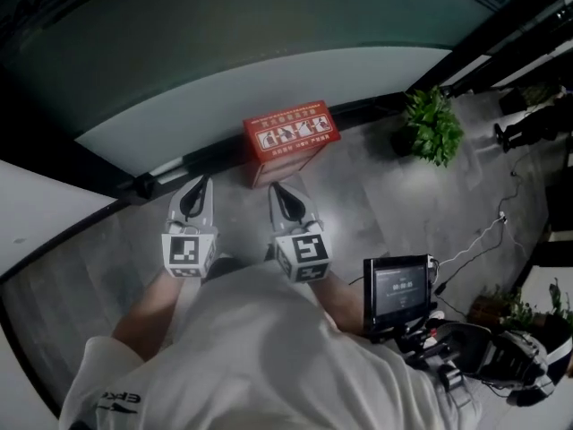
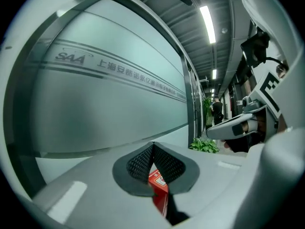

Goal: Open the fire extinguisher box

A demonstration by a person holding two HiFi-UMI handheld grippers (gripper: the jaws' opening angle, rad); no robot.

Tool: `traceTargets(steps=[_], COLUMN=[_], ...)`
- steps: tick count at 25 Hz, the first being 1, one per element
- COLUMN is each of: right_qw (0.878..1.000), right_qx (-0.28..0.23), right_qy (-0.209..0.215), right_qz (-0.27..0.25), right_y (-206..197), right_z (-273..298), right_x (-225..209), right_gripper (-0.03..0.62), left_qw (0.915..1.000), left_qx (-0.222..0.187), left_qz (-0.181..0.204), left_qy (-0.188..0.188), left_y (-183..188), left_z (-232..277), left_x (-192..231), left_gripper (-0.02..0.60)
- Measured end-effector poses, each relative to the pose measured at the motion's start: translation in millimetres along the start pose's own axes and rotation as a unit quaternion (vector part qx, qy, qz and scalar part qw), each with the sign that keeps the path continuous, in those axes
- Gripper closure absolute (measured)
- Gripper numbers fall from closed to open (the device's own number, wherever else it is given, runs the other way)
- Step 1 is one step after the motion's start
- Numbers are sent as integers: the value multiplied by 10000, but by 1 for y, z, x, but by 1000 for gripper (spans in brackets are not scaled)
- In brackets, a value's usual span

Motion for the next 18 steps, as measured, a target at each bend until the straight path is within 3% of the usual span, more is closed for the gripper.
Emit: traceTargets(steps=[6, 18], right_qw=[9990, 9950], right_qx=[-4, 148], right_qy=[-436, -774], right_qz=[138, 611], right_y=[0, -4], right_z=[18, 74], right_x=[-17, -118], right_gripper=[580, 582], left_qw=[9985, 9808], left_qx=[89, 632], left_qz=[227, 1471], left_qy=[-500, -1114], left_y=[-15, -61], left_z=[39, 163], left_x=[4, -24], left_gripper=[578, 578])
Point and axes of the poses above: the fingertips, and each gripper's own axes: z forward along the fingers, x to its left, y out of its top, the point moved 1 cm from there along -z, backward along the fingers, and after that the axes turned 11 degrees about z, right-handed, at the moved point
